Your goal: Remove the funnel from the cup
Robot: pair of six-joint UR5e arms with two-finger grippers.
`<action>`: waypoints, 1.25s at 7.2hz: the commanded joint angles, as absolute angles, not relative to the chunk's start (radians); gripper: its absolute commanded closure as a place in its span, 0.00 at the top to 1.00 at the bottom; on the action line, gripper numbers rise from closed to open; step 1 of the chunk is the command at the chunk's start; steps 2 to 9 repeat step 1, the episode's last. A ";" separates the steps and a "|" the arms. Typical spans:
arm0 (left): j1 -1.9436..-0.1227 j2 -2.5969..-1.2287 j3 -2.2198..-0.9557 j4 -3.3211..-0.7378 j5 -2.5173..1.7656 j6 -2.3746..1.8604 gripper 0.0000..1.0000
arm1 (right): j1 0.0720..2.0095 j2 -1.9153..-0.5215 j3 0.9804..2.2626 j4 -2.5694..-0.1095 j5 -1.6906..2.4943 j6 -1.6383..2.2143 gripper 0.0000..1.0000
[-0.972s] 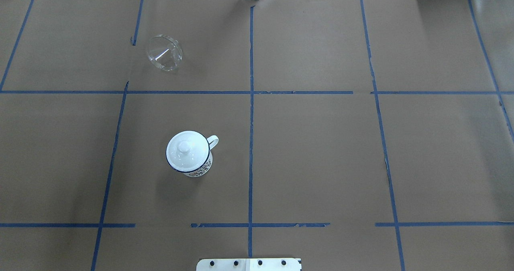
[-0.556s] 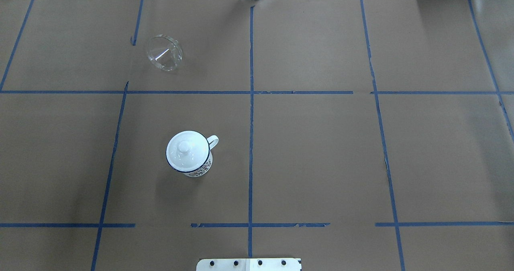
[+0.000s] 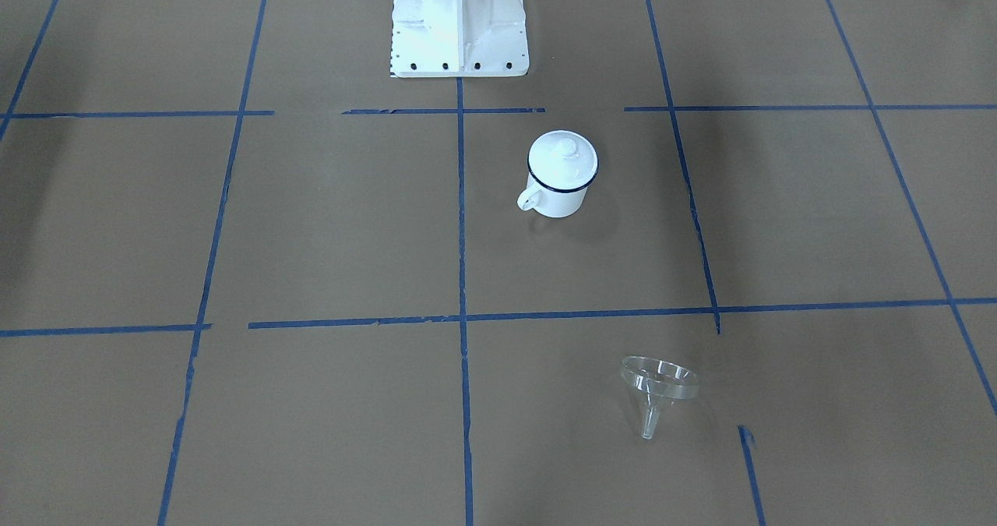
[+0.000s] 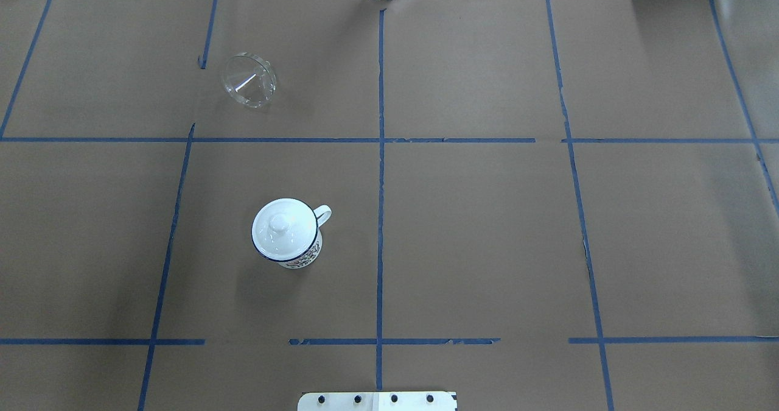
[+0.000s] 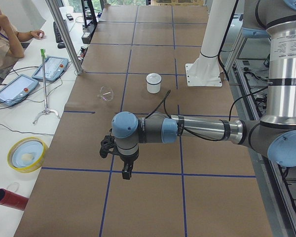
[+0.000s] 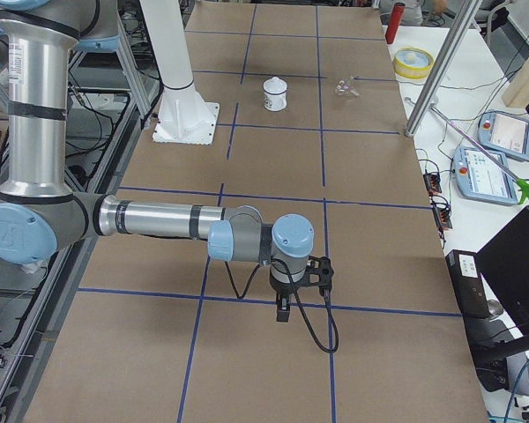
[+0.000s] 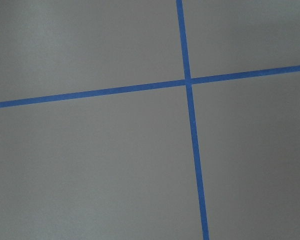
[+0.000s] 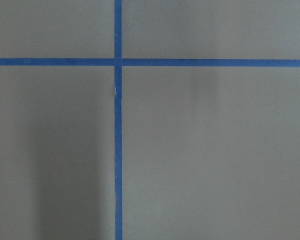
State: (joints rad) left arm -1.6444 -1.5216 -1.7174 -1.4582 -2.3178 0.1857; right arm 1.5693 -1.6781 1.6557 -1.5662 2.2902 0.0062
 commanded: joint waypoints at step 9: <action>-1.644 -1.522 -1.717 -1.460 -2.316 0.186 1.00 | 1.569 -1.678 1.657 -1.566 2.290 0.006 1.00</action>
